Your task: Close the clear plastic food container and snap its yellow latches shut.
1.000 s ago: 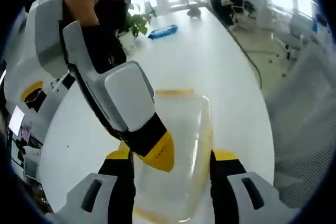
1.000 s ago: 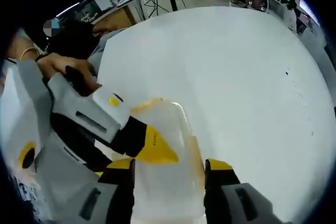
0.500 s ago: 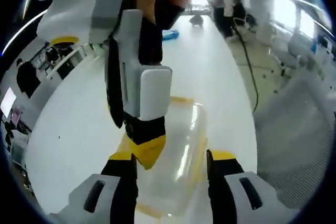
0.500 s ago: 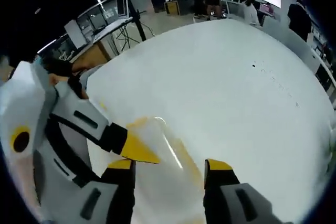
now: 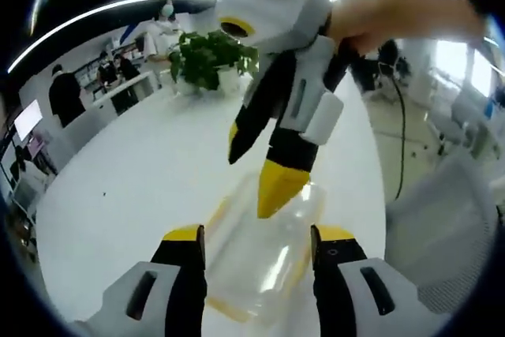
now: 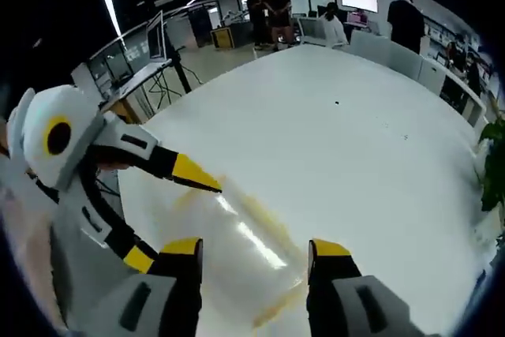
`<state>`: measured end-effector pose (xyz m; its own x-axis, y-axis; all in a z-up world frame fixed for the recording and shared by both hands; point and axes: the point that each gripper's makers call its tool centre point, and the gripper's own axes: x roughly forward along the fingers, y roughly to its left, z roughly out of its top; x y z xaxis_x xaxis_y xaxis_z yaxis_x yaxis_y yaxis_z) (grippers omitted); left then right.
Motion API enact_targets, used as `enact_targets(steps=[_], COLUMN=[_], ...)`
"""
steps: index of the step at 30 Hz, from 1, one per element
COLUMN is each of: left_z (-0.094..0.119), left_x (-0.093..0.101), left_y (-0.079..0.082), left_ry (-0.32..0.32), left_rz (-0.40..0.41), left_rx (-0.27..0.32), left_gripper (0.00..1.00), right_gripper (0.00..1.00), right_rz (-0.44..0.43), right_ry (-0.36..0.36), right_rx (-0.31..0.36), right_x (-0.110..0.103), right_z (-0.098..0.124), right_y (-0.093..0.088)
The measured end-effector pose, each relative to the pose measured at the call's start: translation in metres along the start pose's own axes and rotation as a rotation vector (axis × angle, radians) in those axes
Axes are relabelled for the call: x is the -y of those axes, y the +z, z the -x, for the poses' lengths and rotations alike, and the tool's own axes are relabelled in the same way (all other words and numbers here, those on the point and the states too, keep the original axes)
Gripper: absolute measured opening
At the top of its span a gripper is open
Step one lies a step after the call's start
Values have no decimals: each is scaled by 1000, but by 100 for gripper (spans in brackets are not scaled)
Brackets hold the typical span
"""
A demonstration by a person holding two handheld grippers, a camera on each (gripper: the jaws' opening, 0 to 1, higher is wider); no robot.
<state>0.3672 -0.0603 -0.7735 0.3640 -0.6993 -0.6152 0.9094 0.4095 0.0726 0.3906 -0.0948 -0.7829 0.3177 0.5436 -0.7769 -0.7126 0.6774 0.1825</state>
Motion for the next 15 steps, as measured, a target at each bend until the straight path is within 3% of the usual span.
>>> enact_targets(steps=[9, 15], left_z=[8, 13], left_x=[-24, -30], left_y=[-16, -31], left_ry=[111, 114], left_rz=[128, 144], left_rx=[7, -30], left_gripper=[51, 48], right_gripper=[51, 50], right_rz=[-40, -81], right_ry=[-65, -74], right_rx=[-12, -13], right_x=[5, 5], right_z=[6, 7], right_y=[-26, -36])
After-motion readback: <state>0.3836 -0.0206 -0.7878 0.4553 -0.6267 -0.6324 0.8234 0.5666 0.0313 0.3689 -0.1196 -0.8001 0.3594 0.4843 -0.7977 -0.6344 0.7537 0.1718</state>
